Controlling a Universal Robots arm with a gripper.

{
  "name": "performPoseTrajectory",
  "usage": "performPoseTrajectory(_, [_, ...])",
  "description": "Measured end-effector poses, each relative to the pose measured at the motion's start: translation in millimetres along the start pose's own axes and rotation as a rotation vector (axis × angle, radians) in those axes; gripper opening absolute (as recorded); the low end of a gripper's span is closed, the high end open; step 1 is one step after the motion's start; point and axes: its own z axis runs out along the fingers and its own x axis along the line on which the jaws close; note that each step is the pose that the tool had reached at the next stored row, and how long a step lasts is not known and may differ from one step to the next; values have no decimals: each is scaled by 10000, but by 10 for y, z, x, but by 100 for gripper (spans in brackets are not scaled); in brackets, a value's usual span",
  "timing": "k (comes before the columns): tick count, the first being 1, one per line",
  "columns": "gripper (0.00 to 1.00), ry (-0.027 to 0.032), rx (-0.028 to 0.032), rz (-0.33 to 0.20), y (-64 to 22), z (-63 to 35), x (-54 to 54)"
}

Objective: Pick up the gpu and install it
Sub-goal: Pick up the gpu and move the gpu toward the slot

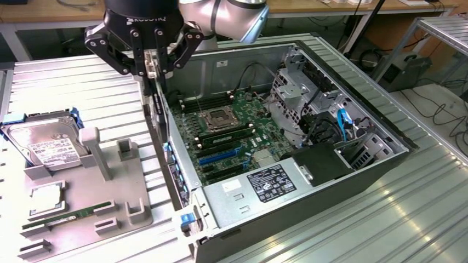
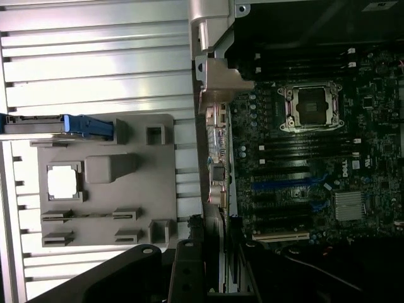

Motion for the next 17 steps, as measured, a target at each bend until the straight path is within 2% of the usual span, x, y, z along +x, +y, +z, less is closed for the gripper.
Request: performPoseTrajectory(17, [26, 0, 1, -1, 7, 4, -101])
